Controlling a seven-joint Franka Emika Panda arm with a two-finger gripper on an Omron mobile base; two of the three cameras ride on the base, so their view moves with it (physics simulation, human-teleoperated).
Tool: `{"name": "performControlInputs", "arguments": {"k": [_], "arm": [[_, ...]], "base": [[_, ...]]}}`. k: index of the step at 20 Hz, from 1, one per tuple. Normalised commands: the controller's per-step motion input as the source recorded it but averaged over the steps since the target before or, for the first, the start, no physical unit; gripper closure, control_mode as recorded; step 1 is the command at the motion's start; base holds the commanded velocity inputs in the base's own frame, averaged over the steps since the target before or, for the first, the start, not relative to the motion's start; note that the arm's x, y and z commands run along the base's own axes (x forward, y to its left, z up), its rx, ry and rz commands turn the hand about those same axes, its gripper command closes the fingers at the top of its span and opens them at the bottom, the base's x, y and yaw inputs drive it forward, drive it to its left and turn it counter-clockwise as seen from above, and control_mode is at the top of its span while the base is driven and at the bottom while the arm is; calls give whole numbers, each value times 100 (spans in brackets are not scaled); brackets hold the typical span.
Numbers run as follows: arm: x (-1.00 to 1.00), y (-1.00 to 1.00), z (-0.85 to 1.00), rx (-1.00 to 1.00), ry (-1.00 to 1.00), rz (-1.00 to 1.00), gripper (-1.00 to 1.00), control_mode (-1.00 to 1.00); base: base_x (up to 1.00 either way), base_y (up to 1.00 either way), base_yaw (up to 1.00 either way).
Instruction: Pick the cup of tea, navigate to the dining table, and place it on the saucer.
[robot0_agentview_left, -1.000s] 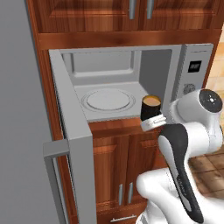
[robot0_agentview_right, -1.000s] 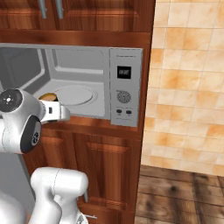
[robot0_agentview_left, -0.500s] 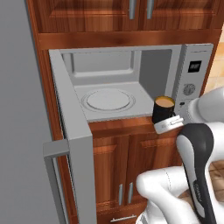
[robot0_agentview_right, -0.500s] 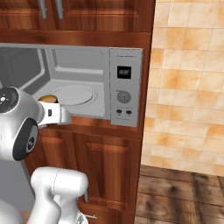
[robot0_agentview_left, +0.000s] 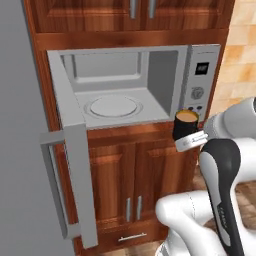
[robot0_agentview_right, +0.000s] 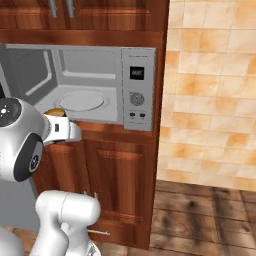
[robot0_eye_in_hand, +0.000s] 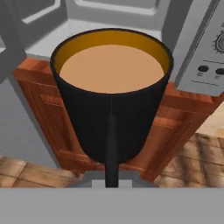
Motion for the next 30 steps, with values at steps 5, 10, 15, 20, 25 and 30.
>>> {"name": "performControlInputs", "arguments": {"k": [5, 10, 15, 20, 25, 30], "arm": [[0, 0, 0, 0, 0, 0, 100, 100], [0, 0, 0, 0, 0, 0, 100, 100], [0, 0, 0, 0, 0, 0, 100, 100], [0, 0, 0, 0, 0, 0, 100, 100], [0, 0, 0, 0, 0, 0, 100, 100], [0, 0, 0, 0, 0, 0, 100, 100]], "base": [[-98, -66, -31], [-24, -54, -71], [0, -45, -84], [0, -25, -87], [9, 0, -86], [9, 0, -81]]}}
